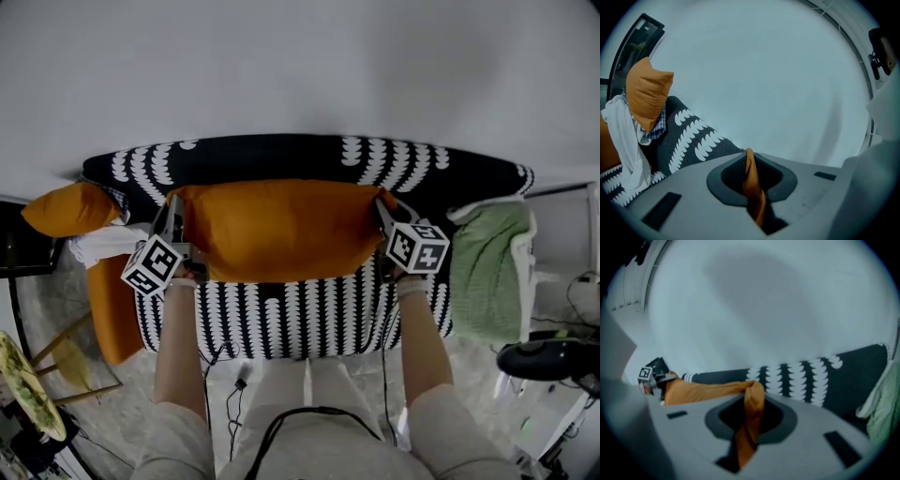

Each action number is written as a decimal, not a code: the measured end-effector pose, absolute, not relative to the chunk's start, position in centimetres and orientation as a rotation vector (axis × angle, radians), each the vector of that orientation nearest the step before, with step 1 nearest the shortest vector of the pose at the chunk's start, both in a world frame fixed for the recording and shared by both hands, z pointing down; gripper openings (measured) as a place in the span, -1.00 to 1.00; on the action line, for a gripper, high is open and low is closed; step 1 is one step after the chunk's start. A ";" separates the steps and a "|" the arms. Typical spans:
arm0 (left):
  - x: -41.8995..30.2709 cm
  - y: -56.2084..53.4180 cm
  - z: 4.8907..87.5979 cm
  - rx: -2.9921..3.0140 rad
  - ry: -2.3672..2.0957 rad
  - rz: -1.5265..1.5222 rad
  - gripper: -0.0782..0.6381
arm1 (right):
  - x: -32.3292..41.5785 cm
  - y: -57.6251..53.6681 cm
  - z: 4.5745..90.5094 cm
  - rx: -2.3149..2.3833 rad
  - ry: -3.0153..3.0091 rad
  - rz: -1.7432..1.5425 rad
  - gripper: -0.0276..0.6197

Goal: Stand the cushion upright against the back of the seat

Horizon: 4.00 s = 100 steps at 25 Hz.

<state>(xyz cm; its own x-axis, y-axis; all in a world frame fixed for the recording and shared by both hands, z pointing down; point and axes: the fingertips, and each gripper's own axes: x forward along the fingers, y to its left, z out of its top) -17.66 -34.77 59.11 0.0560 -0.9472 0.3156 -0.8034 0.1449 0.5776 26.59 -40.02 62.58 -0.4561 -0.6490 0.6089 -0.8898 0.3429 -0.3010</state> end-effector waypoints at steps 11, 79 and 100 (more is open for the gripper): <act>-18.1 -36.6 60.0 1.703 -1.801 -0.225 -0.63 | 26.6 -41.2 63.0 1.385 -2.232 0.864 -0.72; 3.6 -11.1 44.6 2.228 -1.479 -0.232 -0.71 | 16.6 -11.6 43.4 0.756 -2.778 0.661 -0.86; 6.7 -5.5 40.8 2.298 -1.444 -0.163 -0.71 | 16.6 -6.0 39.0 0.683 -2.843 0.565 -0.86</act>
